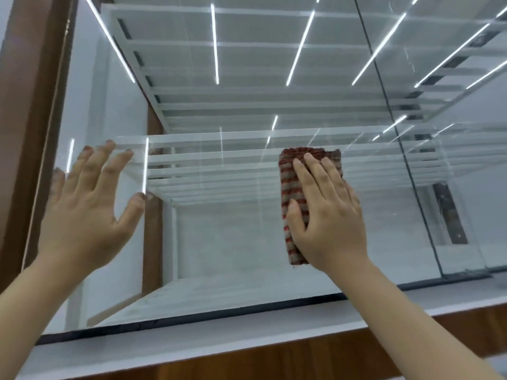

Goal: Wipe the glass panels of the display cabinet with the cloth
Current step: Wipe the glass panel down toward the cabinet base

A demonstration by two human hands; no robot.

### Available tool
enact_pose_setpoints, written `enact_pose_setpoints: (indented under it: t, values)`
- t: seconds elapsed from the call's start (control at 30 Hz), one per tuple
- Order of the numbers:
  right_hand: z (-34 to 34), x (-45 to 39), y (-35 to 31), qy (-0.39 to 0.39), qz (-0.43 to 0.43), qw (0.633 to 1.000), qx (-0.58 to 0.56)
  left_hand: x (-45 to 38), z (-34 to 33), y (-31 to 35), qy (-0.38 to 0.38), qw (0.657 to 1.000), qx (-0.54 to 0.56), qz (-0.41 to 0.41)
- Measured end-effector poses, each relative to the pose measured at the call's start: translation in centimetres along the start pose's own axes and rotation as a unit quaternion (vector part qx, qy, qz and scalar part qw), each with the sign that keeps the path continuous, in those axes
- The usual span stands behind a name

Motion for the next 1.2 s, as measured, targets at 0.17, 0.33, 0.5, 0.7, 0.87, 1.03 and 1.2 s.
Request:
enact_pose_setpoints:
  t: [0.17,0.33,0.5,0.7,0.87,1.03,1.2]
  values:
    - [0.1,0.4,0.7,-0.005,0.009,1.000,-0.010,-0.5,0.1,6.5,0.032,0.999,0.012,0.007]
    - [0.2,0.3,0.7,-0.017,0.013,1.000,-0.018,-1.0,-2.7,14.9,-0.006,0.998,0.008,-0.055]
    - [0.2,0.1,1.1,-0.027,0.032,0.999,-0.020,-0.4,-4.1,15.9,-0.017,0.999,0.001,-0.048]
    - [0.7,-2.4,2.8,-0.007,0.044,0.999,-0.022,-0.3,-4.3,15.9,-0.018,0.999,0.010,-0.034]
    - [1.9,-3.3,7.5,-0.015,0.002,1.000,0.003,-0.3,-4.3,16.0,-0.015,0.999,0.009,-0.039]
    - [2.8,0.0,10.2,-0.006,-0.004,1.000,0.003,0.0,-4.6,16.0,0.000,0.999,0.001,-0.038]
    - [1.7,0.7,6.3,0.002,0.015,1.000,0.000,-0.1,-4.6,15.8,0.000,0.999,0.005,-0.044]
Point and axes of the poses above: each hand's wrist, its own x-axis away from the middle knuckle, its own z-axis out of the back of the hand, y = z × x, the point moved 3 cm from there along -x, towards the middle knuckle, and after that the axes turned 6 degrees about -z, right-handed, at the moved point
